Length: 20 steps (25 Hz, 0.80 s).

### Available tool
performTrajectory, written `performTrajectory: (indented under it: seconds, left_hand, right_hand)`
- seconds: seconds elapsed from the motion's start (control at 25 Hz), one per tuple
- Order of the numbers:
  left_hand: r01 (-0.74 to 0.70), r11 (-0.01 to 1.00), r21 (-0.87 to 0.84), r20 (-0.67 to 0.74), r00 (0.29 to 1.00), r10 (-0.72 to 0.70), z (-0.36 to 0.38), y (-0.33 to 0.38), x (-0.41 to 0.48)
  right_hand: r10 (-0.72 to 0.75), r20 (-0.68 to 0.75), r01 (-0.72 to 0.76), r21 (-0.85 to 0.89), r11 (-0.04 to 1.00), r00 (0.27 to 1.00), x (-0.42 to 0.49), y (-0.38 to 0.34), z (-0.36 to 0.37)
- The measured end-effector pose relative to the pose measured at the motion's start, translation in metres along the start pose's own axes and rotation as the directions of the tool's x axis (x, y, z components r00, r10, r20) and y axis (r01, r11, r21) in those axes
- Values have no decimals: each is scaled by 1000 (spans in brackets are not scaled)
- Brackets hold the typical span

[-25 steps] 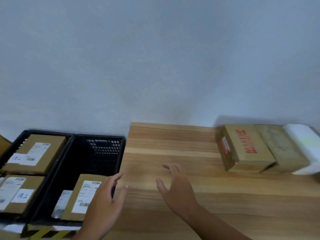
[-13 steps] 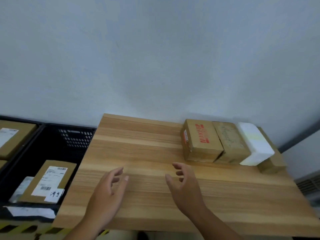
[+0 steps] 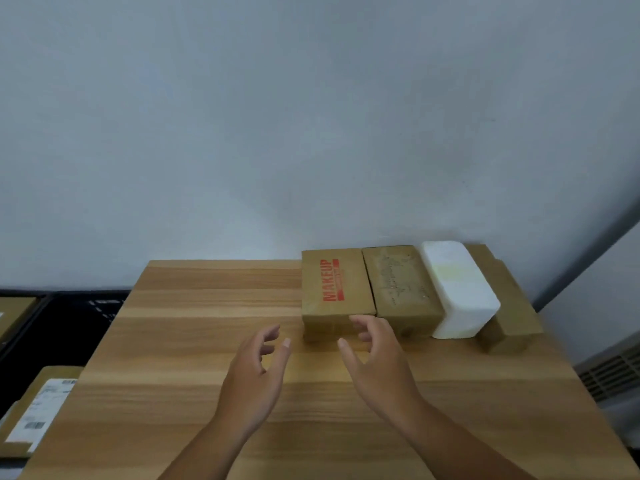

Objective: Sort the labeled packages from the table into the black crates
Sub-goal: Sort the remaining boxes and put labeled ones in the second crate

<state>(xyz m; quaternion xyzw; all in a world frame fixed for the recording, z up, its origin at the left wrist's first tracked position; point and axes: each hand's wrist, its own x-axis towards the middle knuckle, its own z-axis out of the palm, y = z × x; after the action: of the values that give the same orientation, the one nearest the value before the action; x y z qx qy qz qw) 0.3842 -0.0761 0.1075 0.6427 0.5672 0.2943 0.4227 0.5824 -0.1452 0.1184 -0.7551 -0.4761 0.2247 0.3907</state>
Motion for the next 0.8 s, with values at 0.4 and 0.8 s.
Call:
performTrajectory:
  seconds: [0.4,0.8]
  left_hand:
    - [98,990,105,9,995,-100,56,22,46]
    - [166,981,98,87,981,-174,72,-6,119]
  right_hand:
    - [155,178,-151,-38,988,972,56,48,-22]
    - [291,214,-251,-196,948,932,110,61,10]
